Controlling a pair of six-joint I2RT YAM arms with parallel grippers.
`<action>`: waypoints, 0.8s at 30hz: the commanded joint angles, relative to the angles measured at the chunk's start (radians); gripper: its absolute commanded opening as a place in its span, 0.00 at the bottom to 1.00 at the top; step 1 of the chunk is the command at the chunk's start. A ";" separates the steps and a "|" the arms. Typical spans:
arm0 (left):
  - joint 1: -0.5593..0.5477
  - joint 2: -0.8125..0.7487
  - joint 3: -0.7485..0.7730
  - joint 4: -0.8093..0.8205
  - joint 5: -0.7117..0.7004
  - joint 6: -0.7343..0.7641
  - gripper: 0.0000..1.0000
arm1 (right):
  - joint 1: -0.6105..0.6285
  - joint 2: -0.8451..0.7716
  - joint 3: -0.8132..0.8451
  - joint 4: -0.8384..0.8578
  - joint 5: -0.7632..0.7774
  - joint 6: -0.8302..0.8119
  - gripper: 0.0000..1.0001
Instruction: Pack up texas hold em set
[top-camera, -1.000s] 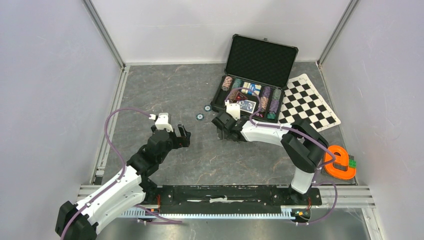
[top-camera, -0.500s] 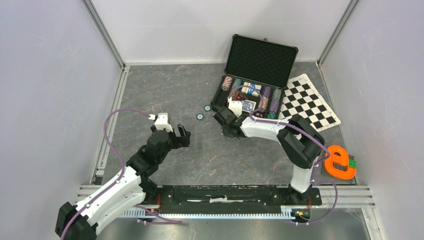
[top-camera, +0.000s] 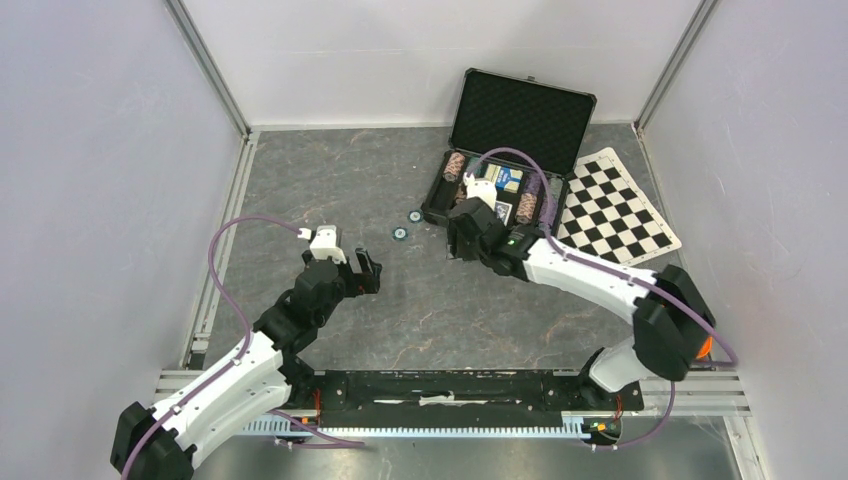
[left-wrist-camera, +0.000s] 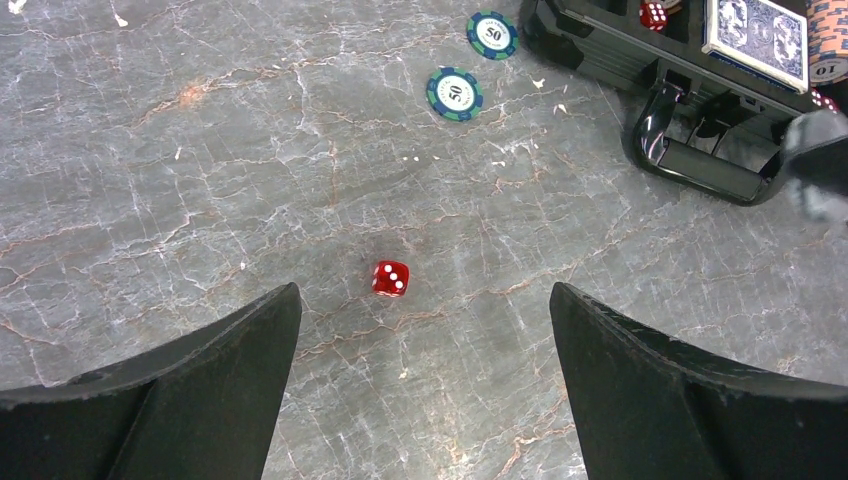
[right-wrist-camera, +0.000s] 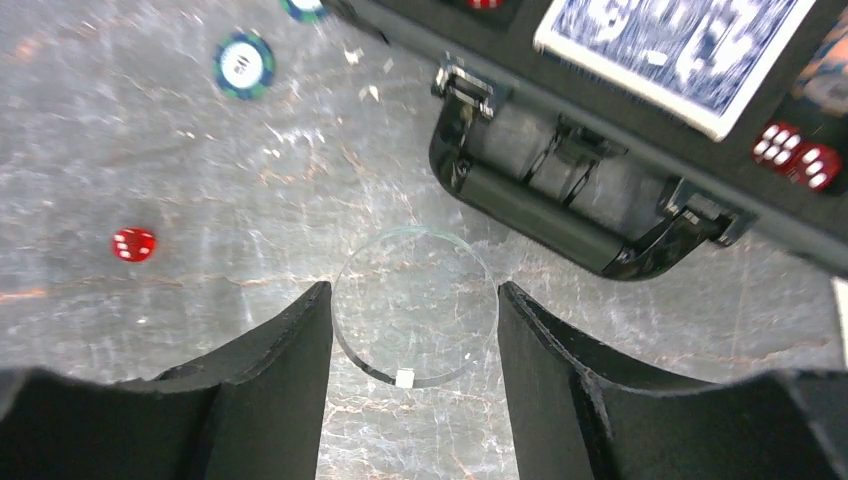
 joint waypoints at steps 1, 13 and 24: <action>0.003 0.000 -0.006 0.046 -0.013 0.029 1.00 | -0.040 -0.092 -0.023 0.084 0.032 -0.132 0.48; 0.003 0.023 -0.005 0.056 -0.024 0.036 1.00 | -0.318 -0.067 -0.012 0.209 -0.085 -0.426 0.46; 0.003 0.057 -0.004 0.069 -0.031 0.039 1.00 | -0.440 0.102 0.129 0.230 -0.140 -0.475 0.46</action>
